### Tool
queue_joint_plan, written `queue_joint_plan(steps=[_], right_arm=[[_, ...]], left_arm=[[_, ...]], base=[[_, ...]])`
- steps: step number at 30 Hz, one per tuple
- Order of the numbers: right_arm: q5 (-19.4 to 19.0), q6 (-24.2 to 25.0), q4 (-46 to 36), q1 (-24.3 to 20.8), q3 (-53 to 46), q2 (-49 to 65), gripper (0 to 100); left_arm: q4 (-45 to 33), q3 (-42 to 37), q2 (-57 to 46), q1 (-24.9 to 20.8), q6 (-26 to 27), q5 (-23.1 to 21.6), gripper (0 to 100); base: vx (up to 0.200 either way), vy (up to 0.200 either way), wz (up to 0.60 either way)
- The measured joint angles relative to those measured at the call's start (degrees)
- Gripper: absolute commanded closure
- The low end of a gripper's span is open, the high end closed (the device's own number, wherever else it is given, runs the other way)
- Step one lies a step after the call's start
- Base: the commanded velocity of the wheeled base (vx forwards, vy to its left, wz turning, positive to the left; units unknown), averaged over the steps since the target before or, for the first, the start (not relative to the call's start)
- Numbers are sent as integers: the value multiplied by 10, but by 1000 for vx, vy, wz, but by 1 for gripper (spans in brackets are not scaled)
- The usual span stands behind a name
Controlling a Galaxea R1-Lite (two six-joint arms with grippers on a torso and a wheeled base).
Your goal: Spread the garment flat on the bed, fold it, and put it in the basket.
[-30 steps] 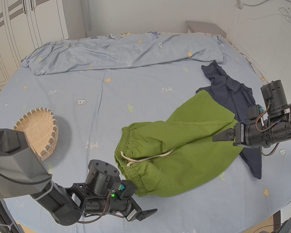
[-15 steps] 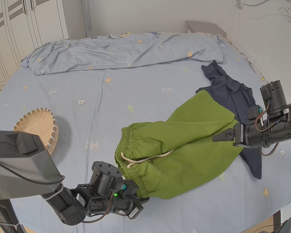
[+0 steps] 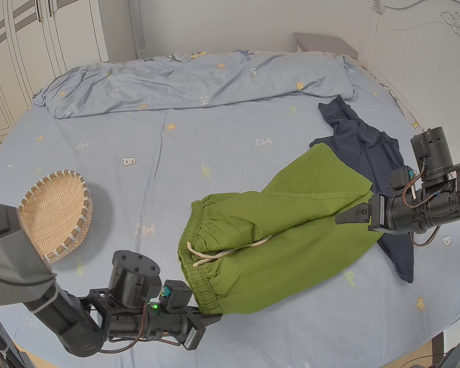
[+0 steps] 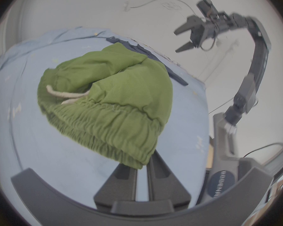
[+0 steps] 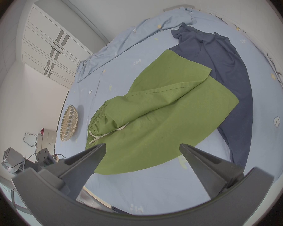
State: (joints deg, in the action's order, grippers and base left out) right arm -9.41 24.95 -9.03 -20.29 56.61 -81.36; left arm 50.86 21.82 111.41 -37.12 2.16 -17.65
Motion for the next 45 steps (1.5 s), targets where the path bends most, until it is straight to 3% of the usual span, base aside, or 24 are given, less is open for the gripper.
queue_joint_plan(steps=[6, 10, 18, 23, 30, 38, 45], right_arm=[[-2, 0, 0, -2, 0, -5, 0], [-4, -1, -1, -4, 0, -9, 0], [-11, -1, -3, -5, -2, -13, 0], [-16, -1, -4, 14, -12, -17, 0], [-104, -9, -3, 92, -49, -37, 0], [-235, -107, -2, 180, -97, -85, 0], [-264, -203, -2, 204, -139, -129, 0]], left_arm=[[-1, -63, -57, 35, -100, -60, 100], [-3, -101, -80, 84, -125, -120, 100], [-54, -149, -108, 208, -126, -180, 100], [-105, -164, -123, 287, -68, -196, 100], [-124, -176, -141, 349, -33, -210, 100], [-127, -177, -149, 365, -27, -212, 100], [-125, -169, -151, 369, -26, -212, 100]], base=[[0, 0, 0], [0, 0, 0], [0, 0, 0], [0, 0, 0], [0, 0, 0], [0, 0, 0], [0, 0, 0]])
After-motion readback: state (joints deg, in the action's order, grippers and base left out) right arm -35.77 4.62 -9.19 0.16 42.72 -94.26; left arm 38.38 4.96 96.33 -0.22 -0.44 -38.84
